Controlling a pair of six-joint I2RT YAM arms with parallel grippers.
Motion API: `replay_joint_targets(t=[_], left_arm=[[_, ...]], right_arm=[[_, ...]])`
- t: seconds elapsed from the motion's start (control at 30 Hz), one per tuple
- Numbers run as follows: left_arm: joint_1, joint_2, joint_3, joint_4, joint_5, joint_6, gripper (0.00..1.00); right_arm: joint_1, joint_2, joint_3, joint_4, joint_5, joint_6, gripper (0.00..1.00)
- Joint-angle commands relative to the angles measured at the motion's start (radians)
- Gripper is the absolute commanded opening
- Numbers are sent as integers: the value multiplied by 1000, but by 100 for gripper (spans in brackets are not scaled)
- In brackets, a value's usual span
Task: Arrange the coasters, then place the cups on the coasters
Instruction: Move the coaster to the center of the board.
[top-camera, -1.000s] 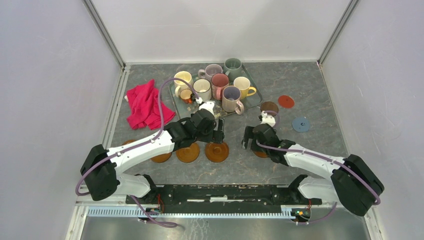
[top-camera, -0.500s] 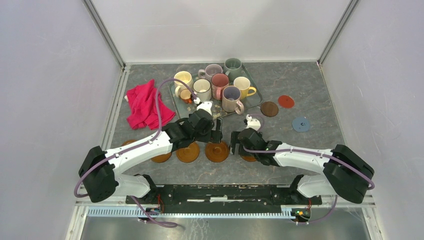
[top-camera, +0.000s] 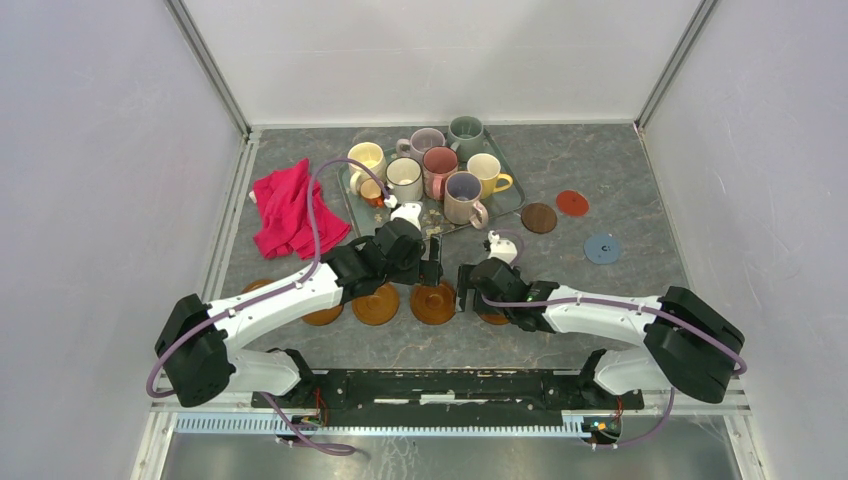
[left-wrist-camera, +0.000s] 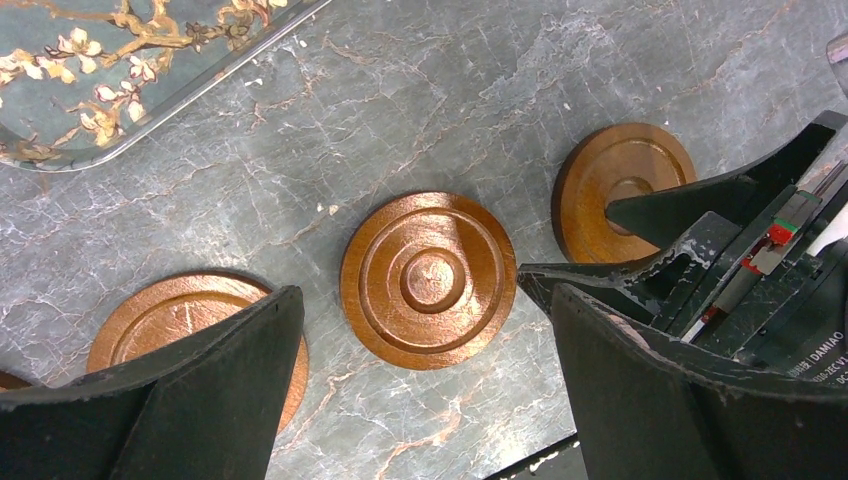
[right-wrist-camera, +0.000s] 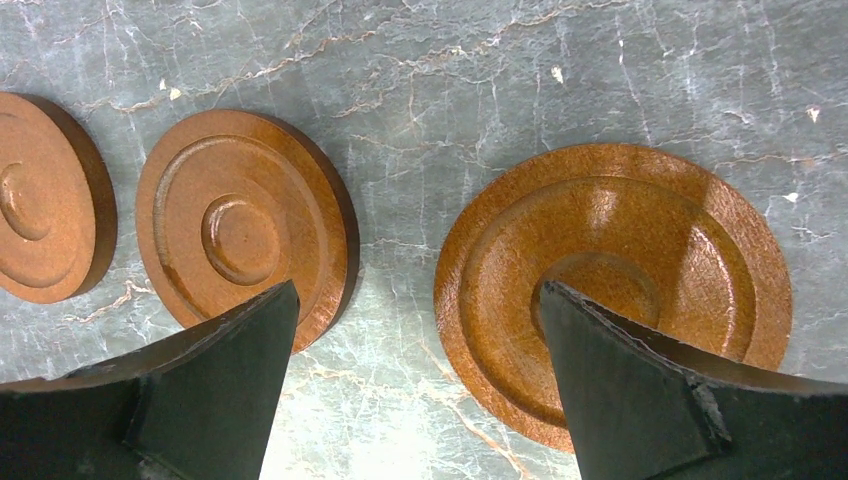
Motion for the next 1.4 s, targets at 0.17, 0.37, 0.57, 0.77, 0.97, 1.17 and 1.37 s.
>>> replay_joint_targets(t=[0.17, 0.37, 0.57, 0.77, 0.97, 1.17, 1.37], left_arm=[[6, -23, -2, 42, 4, -11, 100], [8, -20, -4, 39, 6, -9, 100], [12, -16, 9, 38, 9, 0, 100], [14, -15, 19, 39, 14, 7, 100], [18, -17, 24, 37, 27, 21, 100], [18, -40, 19, 41, 55, 36, 100], [18, -61, 14, 40, 72, 39, 100]], right_arm=[[15, 25, 17, -90, -14, 25, 98], [16, 1, 34, -127, 10, 12, 98], [8, -37, 130, -220, 129, -63, 98], [-98, -64, 174, -221, 144, -178, 98], [-348, -55, 160, -57, -13, -387, 98], [-492, 50, 240, 24, -63, -524, 98], [-591, 192, 304, 94, -138, -564, 98]])
